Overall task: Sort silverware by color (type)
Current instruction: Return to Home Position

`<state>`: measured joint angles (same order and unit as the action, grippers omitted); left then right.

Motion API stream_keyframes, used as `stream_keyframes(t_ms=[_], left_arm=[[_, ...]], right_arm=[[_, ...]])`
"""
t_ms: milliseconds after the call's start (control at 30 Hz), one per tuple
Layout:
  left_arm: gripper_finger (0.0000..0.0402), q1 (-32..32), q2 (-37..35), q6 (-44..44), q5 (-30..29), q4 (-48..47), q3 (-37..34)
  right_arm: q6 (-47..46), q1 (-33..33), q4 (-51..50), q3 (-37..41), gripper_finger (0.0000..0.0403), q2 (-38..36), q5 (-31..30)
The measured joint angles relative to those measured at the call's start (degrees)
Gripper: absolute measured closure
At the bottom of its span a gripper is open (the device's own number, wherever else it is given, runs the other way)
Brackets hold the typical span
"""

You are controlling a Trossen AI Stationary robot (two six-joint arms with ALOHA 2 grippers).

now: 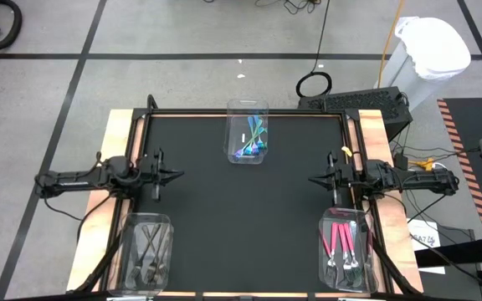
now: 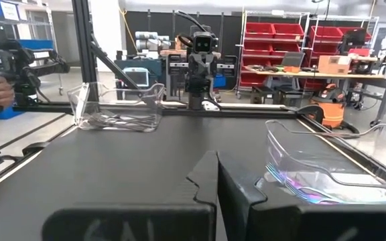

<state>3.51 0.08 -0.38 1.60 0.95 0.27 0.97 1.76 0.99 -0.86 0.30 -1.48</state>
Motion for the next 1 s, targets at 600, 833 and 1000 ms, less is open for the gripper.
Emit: stream_keyframes(t_ms=[600,833,1000], left_arm=[[0.0389,-0.87,1.78,3.51,-1.99,-0.24,0.00],[0.0389,-0.87,4.63,3.73,-2.38,-0.33,0.02],[0.0389,-0.87,5.97,3.28,-2.46,-0.35,0.02]], right_arm=[[2.10,-0.02,0.02,0.00,0.0403,0.00,-0.09],[2.08,-0.02,0.02,0.00,0.0403,0.00,-0.04],[2.09,-0.02,0.00,0.00,0.0403,0.00,0.00]])
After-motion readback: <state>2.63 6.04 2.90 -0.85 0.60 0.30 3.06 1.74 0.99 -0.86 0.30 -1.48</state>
